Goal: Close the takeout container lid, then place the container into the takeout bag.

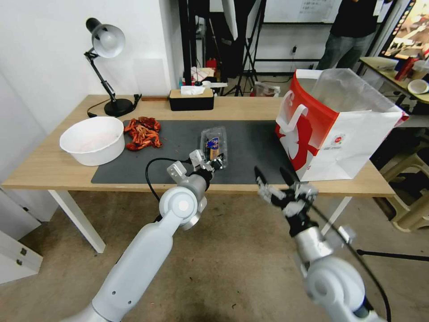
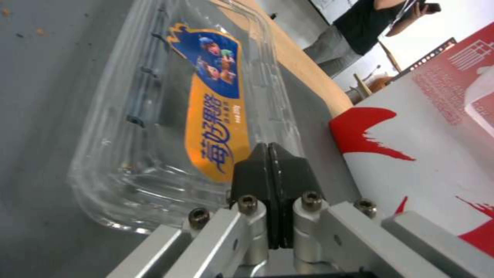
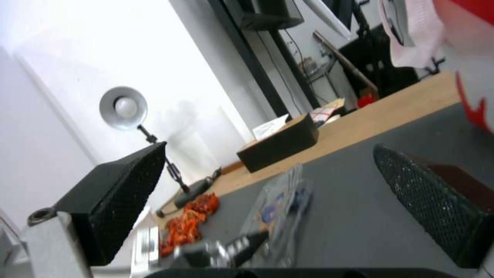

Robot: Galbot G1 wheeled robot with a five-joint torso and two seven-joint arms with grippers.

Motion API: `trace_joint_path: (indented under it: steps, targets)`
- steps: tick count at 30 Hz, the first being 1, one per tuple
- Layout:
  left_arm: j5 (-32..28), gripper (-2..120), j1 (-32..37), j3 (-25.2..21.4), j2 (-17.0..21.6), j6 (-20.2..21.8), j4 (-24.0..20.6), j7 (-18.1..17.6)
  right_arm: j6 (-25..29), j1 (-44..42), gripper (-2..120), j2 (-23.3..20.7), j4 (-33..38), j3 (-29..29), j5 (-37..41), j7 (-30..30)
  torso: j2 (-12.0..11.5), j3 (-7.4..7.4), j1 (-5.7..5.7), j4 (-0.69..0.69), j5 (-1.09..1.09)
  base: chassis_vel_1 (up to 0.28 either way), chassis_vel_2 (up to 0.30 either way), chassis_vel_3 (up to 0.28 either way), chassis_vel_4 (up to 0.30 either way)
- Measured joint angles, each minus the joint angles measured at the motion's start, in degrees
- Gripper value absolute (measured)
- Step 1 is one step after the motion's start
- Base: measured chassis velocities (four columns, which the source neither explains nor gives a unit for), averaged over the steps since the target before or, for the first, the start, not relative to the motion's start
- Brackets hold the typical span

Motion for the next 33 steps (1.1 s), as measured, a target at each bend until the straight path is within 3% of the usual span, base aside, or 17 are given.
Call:
trace_joint_path:
  steps: [4, 10, 12, 14, 16, 25, 33]
  targets:
    - [-0.1, 0, -0.1, 0.1, 0.3, 0.1, 0.1, -0.3, -4.8, 10.7, 100, -2.0, -4.5, -2.1, 6.1, 4.6, 0.0, 0.00, 0.00, 0.01, 0.00, 0.000, 0.000, 0.000, 0.000]
    - [-0.1, 0, -0.4, 0.1, 0.2, 0.1, 0.3, -0.5, -12.0, 19.2, 100, -2.1, -9.4, -5.2, 11.9, 9.7, 0.0, 0.00, 0.00, 0.00, -0.02, 0.000, 0.000, 0.000, 0.000]
    - [-0.2, 0, -0.4, 0.1, 0.2, 0.1, 0.4, -0.6, -18.3, 24.8, 100, -1.0, -13.4, -7.3, 15.9, 14.5, 0.0, 0.00, 0.00, -0.01, -0.01, 0.000, 0.000, 0.000, 0.000]
    - [-0.3, 0, -0.4, 0.1, 0.2, 0.0, 0.4, -0.6, -20.1, 26.4, 100, -0.7, -14.6, -7.7, 16.8, 16.1, 0.0, 0.00, 0.00, 0.00, -0.01, 0.000, 0.000, 0.000, 0.000]
    - [-0.4, 0, -0.3, -0.1, 0.3, 0.0, 0.5, -0.6, -25.9, 31.9, 100, 0.8, -19.3, -9.8, 19.8, 20.8, 0.0, 0.01, 0.01, 0.01, 0.00, 0.000, 0.000, 0.000, 0.000]
    - [-0.6, 0, -0.3, -0.4, 0.6, -0.1, 0.7, -0.7, -37.4, 42.1, 100, 4.3, -28.6, -14.6, 27.6, 28.2, 0.0, 0.00, 0.00, 0.00, -0.02, 0.000, 0.000, 0.000, 0.000]
    - [-0.6, 0, -0.2, -0.7, 0.4, -0.2, 0.9, -0.7, -39.3, 45.3, 100, 5.0, -33.5, -18.5, 28.8, 30.3, 0.0, 0.00, 0.00, -0.01, -0.01, 0.000, 0.000, 0.000, 0.000]
